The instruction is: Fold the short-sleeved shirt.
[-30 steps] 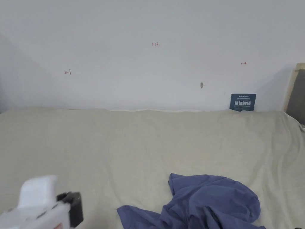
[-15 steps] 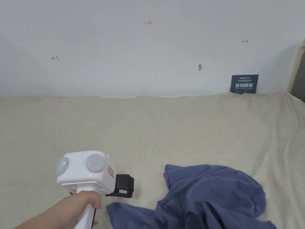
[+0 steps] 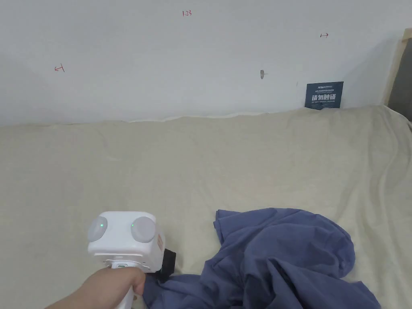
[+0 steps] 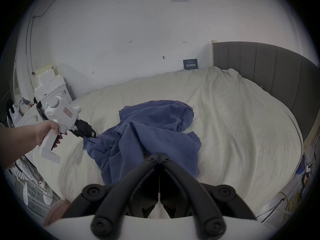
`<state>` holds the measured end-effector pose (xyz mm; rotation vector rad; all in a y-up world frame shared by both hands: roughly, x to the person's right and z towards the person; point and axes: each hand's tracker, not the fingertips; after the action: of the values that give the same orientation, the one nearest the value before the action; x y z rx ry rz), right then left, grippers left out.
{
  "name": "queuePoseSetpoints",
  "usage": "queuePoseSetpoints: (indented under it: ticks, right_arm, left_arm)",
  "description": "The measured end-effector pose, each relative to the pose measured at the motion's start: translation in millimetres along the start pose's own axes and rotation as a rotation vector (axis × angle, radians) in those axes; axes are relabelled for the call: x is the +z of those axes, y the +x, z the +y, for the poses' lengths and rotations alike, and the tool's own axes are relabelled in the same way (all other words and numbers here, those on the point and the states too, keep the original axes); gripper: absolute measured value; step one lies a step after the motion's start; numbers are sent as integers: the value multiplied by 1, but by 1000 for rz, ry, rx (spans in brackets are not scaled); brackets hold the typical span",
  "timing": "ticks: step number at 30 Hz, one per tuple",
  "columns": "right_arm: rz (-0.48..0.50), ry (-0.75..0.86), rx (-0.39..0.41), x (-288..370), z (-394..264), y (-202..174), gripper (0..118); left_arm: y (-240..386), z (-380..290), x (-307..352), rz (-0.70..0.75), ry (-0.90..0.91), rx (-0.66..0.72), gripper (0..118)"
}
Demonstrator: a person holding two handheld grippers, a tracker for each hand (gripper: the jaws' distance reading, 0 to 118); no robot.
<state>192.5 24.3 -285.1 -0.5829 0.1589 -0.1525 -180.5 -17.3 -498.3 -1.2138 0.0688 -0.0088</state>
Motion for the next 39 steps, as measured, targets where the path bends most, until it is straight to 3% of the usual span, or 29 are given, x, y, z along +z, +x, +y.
queuePoseSetpoints:
  ticks: [1, 6, 11, 14, 17, 18, 19, 22, 23, 25, 30, 31, 32, 33, 34, 36, 39]
  right_arm:
    - [3, 7, -1, 1, 0, 0, 0]
    - [23, 41, -8, 9, 13, -1, 0]
    - [67, 69, -31, -16, 89, 32, 0]
    - [34, -121, 2, -83, 145, 58, 0]
    - [-71, -318, 4, -159, 183, 74, 0]
    - [-49, -362, -8, -180, 191, 79, 1]
    - [7, -416, -35, -200, 197, 84, 16]
    - [-52, -570, -109, -251, 196, 90, 116]
    - [-82, -553, -118, -260, 194, 91, 117]
    - [-133, -516, -126, -259, 187, 83, 107]
    - [-131, -618, -202, -269, 166, 78, 104]
    - [-123, -636, -219, -270, 163, 78, 83]
    - [-96, -655, -238, -273, 158, 82, 36]
    - [-105, -647, -231, -273, 156, 81, 5]
    - [-141, -634, -209, -268, 154, 78, 5]
    - [-61, -602, -264, -261, 158, 87, 5]
    - [-23, -582, -263, -243, 169, 95, 5]
  left_arm:
    - [5, -3, 4, -31, 2, -14, 9]
    - [-3, -2, 7, -95, 30, 38, 8]
    - [-33, -3, 18, -178, 51, 112, 8]
    - [-37, -11, 28, -166, 81, 101, 8]
    - [-40, -17, 27, -177, 74, 90, 8]
    - [-40, -19, 26, -183, 65, 89, 8]
    - [-41, -22, 25, -188, 66, 93, 8]
    - [-42, -24, 24, -194, 61, 111, 8]
    - [-44, -24, 23, -202, 61, 118, 8]
    - [-43, -23, 23, -208, 58, 110, 8]
    - [-38, -22, 17, -183, 66, 40, 8]
    - [-37, -22, 16, -181, 65, 33, 8]
    - [-37, -22, 15, -179, 62, 25, 8]
    - [-37, -22, 14, -178, 58, 18, 8]
    - [-35, -23, 15, -179, 53, 13, 8]
    - [-36, -23, 15, -179, 51, 19, 8]
    - [-46, -20, 13, -202, 58, 68, 8]
